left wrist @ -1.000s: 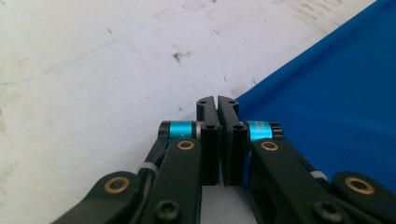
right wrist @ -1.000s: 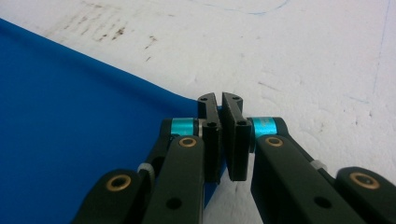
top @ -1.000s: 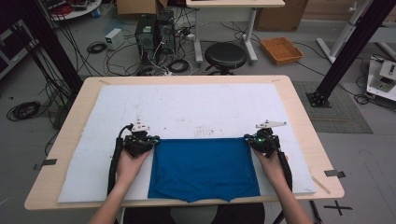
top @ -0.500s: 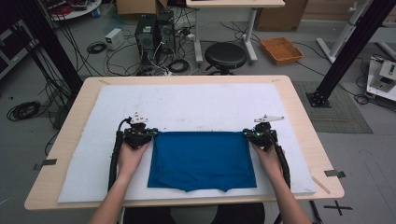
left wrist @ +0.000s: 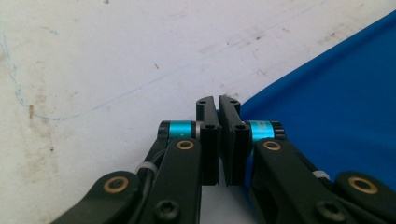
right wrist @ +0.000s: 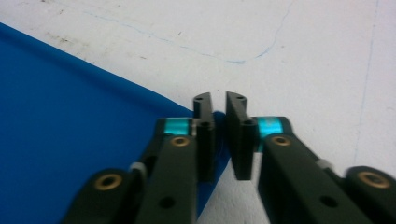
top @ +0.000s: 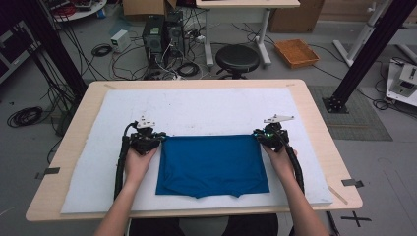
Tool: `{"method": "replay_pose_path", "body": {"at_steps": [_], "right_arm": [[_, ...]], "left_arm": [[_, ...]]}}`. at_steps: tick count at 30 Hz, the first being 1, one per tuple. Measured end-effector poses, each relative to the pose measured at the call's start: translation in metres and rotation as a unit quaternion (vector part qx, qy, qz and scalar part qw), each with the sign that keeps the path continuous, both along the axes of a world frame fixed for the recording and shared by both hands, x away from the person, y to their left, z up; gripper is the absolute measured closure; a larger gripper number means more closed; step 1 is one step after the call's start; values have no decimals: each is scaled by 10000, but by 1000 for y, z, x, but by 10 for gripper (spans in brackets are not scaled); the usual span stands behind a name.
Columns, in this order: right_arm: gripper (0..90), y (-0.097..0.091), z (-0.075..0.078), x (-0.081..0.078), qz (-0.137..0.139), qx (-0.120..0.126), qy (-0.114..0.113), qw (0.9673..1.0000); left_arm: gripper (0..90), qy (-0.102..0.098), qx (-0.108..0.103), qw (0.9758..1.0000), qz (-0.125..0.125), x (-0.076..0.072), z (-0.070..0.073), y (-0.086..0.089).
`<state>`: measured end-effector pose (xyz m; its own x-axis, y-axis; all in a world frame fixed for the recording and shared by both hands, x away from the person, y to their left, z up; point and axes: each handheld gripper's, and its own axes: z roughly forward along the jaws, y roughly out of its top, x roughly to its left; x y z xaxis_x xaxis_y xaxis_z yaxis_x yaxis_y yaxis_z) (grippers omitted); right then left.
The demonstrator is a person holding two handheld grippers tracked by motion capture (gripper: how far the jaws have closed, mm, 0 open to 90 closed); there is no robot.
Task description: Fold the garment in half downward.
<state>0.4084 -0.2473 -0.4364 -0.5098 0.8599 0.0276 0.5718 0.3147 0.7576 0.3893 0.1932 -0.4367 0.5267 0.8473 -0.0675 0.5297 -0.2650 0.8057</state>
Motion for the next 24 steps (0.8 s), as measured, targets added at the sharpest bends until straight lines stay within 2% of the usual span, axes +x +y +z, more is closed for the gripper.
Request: {"method": "replay_pose_path", "body": {"at_steps": [2, 4, 6, 9, 12, 14, 17, 19, 21, 22, 24], "right_arm": [[704, 0, 2, -3, -46, 6, -33, 10000], [608, -1, 6, -7, -87, 8, -158, 9998], [534, -3, 12, -14, -77, 103, -297, 9995], [478, -6, 22, -27, -31, 246, -518, 9984], [459, -11, 30, -42, 39, 369, -772, 9963], [455, -15, 35, -50, 64, 476, -932, 9945], [450, -23, 40, -60, 84, 706, -1082, 9916], [453, -28, 40, -63, 91, 805, -1141, 9902], [480, -33, 38, -65, 113, 932, -1165, 9887], [479, -36, 36, -65, 123, 1043, -1172, 9875], [457, -40, 33, -66, 203, 1218, -1215, 9849]], "left_arm": [[714, -146, -36, 9999, 51, -3, 5, 2], [621, -350, -116, 9993, -103, -10, 12, 5], [516, -544, -106, 9982, -207, -19, 20, 8], [403, -743, -189, 9964, -354, -35, 30, 14], [368, -895, -529, 9933, -512, -52, 34, 24], [375, -961, -655, 9919, -512, -61, 35, 31], [377, -1102, -797, 9878, -762, -70, 32, 42], [377, -1320, -806, 9852, -737, -75, 29, 47], [376, -1495, -911, 9816, -759, -78, 27, 50], [376, -1553, -920, 9808, -736, -79, 27, 50], [376, -1518, -1063, 9807, -625, -79, 28, 50]]}}
